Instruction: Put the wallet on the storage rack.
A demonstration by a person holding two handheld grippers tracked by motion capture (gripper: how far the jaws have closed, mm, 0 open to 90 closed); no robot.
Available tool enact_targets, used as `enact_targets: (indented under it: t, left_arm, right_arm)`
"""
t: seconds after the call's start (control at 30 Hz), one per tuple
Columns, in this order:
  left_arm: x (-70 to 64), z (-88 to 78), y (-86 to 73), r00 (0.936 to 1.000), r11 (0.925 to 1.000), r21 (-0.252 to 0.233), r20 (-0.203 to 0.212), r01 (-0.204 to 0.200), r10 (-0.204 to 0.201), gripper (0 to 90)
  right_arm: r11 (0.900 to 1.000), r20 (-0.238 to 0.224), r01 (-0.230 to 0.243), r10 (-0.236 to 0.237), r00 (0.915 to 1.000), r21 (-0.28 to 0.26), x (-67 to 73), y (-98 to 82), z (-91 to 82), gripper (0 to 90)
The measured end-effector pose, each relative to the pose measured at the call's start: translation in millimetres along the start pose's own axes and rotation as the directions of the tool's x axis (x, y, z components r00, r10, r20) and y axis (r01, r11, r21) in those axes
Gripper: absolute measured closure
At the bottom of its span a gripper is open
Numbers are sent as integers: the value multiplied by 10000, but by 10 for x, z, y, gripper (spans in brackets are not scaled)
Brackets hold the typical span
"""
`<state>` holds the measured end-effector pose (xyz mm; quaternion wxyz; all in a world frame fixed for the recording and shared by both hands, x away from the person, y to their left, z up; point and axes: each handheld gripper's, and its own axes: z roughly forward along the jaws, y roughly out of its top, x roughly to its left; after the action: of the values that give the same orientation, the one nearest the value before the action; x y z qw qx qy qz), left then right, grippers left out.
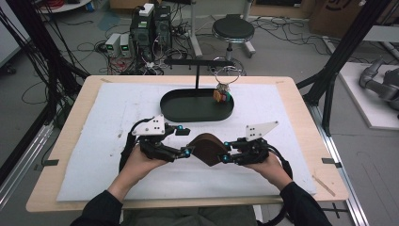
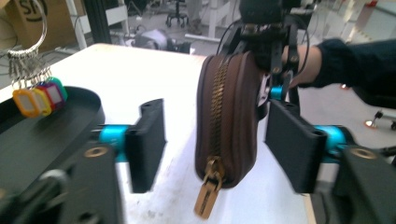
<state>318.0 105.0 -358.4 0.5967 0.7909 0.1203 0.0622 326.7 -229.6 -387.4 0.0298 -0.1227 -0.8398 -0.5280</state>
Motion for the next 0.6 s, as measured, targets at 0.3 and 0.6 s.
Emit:
enact_targets:
  t: [0.3,0.6]
  left_arm:
    - [28,80,30,9958,9982,573,883,175,-225,308]
    - [-6,248,38,9881,9905,1374,1532,-50,-162,336]
  right_arm:
    - [9997,-202,162,-159,9997,172,27,6,48,667]
    - [9982,-504,316,-290,9983,513,61,11,105,667]
